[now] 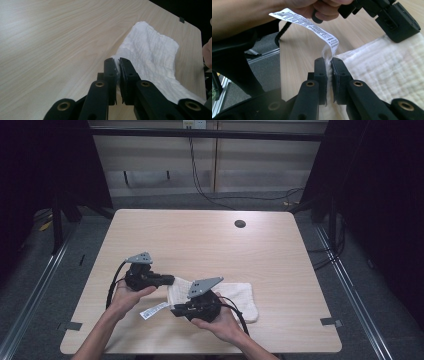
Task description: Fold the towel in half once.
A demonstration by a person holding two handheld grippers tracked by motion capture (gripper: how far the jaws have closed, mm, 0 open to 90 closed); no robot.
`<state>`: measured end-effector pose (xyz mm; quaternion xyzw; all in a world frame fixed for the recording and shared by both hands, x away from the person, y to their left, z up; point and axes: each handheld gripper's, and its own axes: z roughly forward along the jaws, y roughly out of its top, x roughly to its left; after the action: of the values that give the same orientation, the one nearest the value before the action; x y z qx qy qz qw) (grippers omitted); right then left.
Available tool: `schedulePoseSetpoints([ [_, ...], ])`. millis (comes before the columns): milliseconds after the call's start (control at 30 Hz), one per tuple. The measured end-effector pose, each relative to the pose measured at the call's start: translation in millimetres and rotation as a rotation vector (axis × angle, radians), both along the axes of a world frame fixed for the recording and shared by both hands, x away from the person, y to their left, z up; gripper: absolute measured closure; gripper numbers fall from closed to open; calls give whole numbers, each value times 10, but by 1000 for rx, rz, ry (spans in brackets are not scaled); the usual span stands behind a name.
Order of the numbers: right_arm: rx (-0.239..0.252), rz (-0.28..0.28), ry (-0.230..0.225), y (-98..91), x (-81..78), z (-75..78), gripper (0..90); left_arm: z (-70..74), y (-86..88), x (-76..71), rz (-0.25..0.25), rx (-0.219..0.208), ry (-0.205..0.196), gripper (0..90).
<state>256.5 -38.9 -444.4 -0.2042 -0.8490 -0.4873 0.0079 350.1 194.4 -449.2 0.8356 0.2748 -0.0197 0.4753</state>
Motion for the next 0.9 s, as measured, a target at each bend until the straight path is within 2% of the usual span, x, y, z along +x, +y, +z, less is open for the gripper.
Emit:
schedulePoseSetpoints([
  [300,32,16,3,81,23,81,839,76,83,-16,17,9,2,851],
  [433,47,25,-14,156,47,161,839,116,178,-17,33,11,5,851],
  [567,57,29,-33,240,69,258,839,158,279,-46,52,32,-2,851],
  [633,72,28,-63,254,76,338,838,159,331,-65,57,18,7,850],
  [667,88,26,-60,251,86,363,839,156,352,-67,64,8,11,850],
  [733,86,29,-46,264,102,338,839,148,358,-56,76,12,14,851],
  [833,65,38,-40,290,78,257,839,147,319,-45,71,-4,17,850],
  [900,57,39,-41,283,56,246,839,153,274,-57,64,10,6,850],
])
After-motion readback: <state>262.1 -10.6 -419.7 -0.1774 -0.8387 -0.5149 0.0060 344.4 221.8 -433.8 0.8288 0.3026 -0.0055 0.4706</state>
